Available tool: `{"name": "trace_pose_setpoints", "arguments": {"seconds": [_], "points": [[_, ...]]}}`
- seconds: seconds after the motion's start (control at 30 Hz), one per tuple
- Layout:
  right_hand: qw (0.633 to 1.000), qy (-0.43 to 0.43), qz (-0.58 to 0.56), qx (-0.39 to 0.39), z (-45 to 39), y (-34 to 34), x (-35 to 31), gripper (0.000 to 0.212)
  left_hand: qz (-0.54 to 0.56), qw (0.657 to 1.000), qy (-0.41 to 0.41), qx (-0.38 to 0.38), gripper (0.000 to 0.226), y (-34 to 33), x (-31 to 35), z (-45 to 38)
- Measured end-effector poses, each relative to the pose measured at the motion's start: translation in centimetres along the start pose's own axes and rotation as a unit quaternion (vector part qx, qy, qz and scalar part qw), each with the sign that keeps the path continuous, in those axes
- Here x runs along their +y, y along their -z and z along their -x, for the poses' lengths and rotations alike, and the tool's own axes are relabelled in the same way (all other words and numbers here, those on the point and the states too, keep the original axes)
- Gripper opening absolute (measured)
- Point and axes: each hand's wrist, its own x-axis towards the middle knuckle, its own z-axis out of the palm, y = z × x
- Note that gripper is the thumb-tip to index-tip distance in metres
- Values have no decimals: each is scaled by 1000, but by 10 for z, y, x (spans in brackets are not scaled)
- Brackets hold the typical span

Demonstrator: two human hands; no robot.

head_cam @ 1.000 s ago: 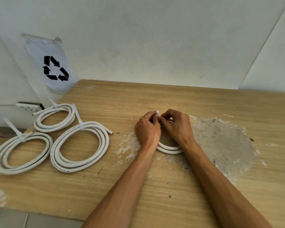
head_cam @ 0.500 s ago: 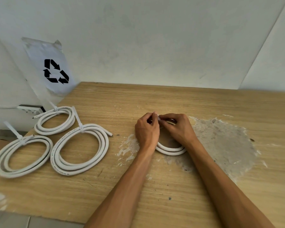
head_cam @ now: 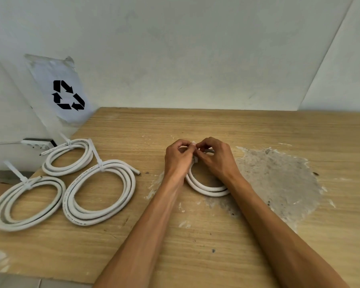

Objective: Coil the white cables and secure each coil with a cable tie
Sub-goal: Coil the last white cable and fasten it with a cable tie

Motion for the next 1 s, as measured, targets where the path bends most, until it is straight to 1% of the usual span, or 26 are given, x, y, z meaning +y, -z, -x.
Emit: {"name": "trace_pose_setpoints", "arguments": {"seconds": [0.13, 0.2, 0.27, 0.33, 0.4, 0.43, 0.53, 0.6, 0.63, 0.73, 0.8, 0.87, 0.93, 1.0], "points": [[1000, -3, -1, -15, -1, -4, -1, 24, -45, 997, 19, -66, 4, 17, 12, -16], [1000, -5, -3, -13, 0, -4, -2, 24, -80, 992, 1, -102, 4, 21, 15, -21], [1000, -12, -6, -14, 0, -3, -3, 22, -106, 987, -22, -118, 6, 22, 16, -21], [999, -20, 0, -31, 0, -2, -3, 18, -103, 988, -32, -107, 6, 21, 16, -20], [998, -11, 15, -55, 0, -3, -4, 16, -86, 993, -41, -66, 6, 22, 19, -24], [998, -5, 20, -62, 0, -4, -4, 16, -96, 993, -52, -53, 6, 24, 21, -27], [998, -5, 28, -61, -1, -5, -5, 17, -157, 981, -114, -24, 7, 27, 26, -32], [998, -8, 27, -52, -1, -7, -4, 17, -188, 968, -164, -3, 5, 23, 24, -31], [998, -8, 33, -53, -2, -8, -3, 17, -199, 964, -177, 0, 3, 21, 22, -32], [997, -10, 50, -60, -2, -11, 0, 23, -213, 960, -181, -28, 4, 23, 19, -35], [998, -11, 15, -61, -3, -10, 1, 25, -217, 952, -209, -52, 6, 30, 20, -33], [998, -18, -22, -64, -6, -9, 5, 23, -219, 948, -223, -68, 11, 36, 18, -27], [996, -30, -43, -72, -8, -7, 8, 21, -244, 945, -202, -75, 17, 38, 8, -19], [995, -41, -53, -73, -10, -6, 8, 18, -285, 941, -162, -77, 20, 36, -4, -8]]}}
